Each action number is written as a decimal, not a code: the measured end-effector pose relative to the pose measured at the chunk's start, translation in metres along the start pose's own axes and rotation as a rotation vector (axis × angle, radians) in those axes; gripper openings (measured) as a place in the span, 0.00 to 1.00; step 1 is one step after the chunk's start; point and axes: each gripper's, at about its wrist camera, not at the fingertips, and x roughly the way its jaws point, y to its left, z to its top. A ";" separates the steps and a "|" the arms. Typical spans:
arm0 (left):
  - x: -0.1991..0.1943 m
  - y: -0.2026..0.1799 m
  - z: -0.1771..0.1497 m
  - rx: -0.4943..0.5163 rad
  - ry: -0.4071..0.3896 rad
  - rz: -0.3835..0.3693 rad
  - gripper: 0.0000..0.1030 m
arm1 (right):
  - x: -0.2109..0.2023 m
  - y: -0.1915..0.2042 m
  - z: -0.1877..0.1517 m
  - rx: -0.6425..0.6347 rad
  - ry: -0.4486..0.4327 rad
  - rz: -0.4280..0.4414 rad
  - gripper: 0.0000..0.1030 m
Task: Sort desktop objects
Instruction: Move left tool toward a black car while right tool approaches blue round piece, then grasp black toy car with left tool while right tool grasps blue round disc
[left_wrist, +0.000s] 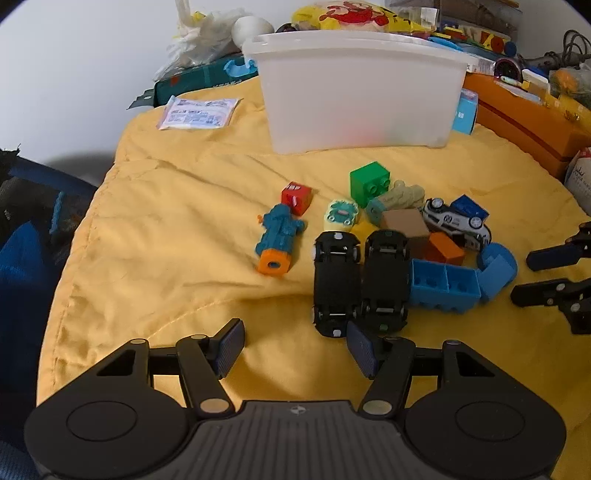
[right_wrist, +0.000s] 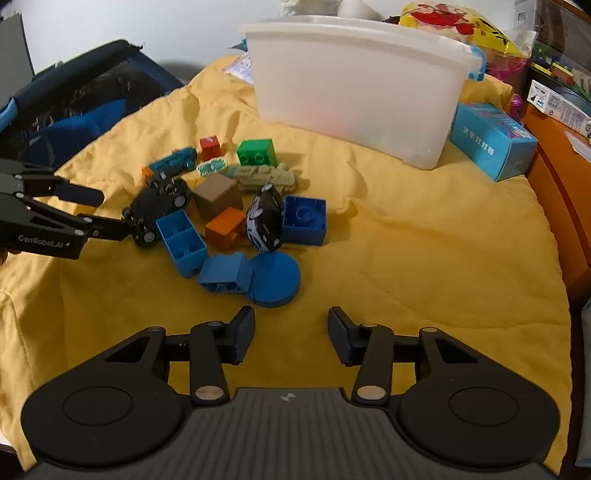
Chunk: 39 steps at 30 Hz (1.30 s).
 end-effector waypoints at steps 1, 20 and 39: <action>0.001 -0.001 0.001 0.001 -0.003 -0.006 0.63 | 0.000 0.002 -0.002 0.003 -0.002 0.000 0.47; 0.021 -0.013 0.016 0.011 -0.017 -0.060 0.43 | 0.015 0.016 0.015 -0.073 -0.026 -0.002 0.41; -0.013 -0.006 0.002 0.007 -0.022 -0.123 0.32 | -0.045 -0.014 -0.014 0.011 -0.111 -0.049 0.41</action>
